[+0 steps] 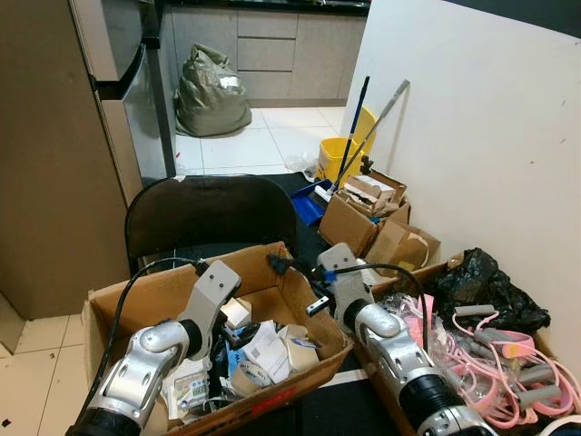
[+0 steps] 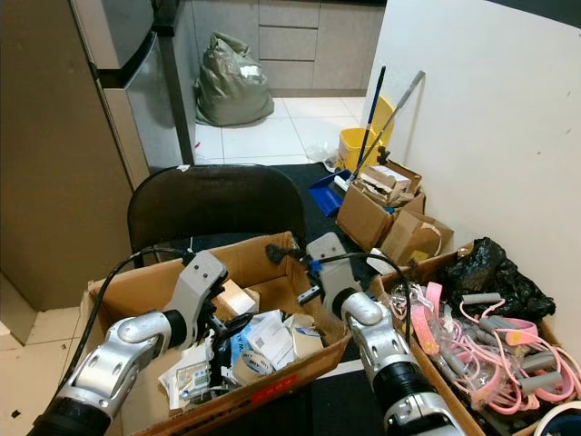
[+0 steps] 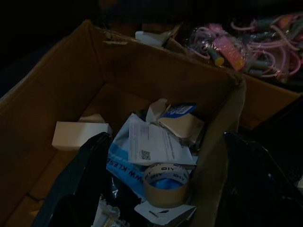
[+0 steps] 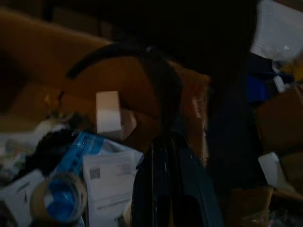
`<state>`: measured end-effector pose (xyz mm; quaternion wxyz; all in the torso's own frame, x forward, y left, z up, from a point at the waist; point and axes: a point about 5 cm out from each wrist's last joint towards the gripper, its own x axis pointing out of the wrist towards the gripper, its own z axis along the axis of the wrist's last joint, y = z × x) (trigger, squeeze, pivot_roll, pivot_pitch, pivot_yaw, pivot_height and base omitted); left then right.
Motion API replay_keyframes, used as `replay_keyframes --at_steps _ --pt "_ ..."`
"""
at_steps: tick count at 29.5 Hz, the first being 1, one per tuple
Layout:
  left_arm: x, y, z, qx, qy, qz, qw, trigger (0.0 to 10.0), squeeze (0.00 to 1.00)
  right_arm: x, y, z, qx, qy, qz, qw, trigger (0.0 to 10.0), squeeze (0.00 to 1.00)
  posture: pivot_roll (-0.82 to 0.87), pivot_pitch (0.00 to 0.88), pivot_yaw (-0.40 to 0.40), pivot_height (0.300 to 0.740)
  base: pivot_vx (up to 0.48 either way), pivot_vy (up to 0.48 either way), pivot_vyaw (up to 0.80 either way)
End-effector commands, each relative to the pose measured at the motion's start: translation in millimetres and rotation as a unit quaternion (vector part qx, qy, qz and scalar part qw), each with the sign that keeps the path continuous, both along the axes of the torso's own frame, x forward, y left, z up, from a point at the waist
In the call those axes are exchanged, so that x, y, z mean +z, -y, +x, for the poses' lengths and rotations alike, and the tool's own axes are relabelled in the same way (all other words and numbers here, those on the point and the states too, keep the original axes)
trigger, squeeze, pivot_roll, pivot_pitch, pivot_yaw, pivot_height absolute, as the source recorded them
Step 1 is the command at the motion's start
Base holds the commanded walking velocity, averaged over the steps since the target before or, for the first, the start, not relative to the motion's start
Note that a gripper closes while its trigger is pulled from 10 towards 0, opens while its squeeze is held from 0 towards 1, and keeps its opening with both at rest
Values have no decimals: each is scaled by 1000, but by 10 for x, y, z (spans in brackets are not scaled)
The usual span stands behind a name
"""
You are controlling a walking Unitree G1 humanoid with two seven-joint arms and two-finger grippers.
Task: Picking trash to rubbish bin
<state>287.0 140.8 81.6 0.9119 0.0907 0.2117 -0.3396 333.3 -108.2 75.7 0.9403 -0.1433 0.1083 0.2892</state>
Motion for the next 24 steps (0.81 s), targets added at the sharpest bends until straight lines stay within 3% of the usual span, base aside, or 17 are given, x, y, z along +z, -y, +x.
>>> replay_keyframes --at_steps 1,10,11,12,13,16,17,18,19,24 --pt "6 -40 -25 -3 -7 5 1000 10000 0 -45 5 -19 19 -9 -23 1000 10000 0 -24 37 -79 740 0 0 0" --pt "-33 14 -60 -10 -22 10 1000 10000 0 -117 -22 -77 63 -51 -17 997 10000 0 -31 23 -78 740 0 0 0" --pt "-35 18 -67 -11 -23 12 1000 10000 0 -128 -22 -81 66 -56 -14 996 10000 114 -29 19 -82 740 0 0 0" --pt "-35 19 -69 -11 -24 13 1000 10000 0 -131 -22 -83 67 -58 -12 996 10000 114 -29 19 -82 740 0 0 0" --pt "-37 20 -72 -11 -25 13 1000 10000 0 -137 -22 -82 63 -63 -8 996 10000 1000 -27 18 -83 740 0 0 0" --pt "-42 15 -81 -9 -27 14 999 10000 0 -136 -21 -68 57 -56 -22 997 10000 1000 -28 16 -83 740 0 0 0" --pt "-46 11 -87 -9 -28 16 999 10000 0 -129 -22 -61 54 -51 -25 997 10000 643 -28 13 -83 740 0 0 0" --pt "-47 10 -89 -8 -28 17 999 10000 0 -128 -24 -59 52 -52 -22 997 10000 643 -28 13 -83 740 0 0 0" --pt "-49 8 -90 -7 -28 18 999 10000 0 -117 -22 -49 47 -46 -21 998 10000 0 -28 14 -83 740 0 0 0" --pt "-31 -2 -59 8 -12 21 1000 10000 0 -51 70 31 -15 -23 -4 1000 10000 0 -30 15 -83 740 0 0 0"
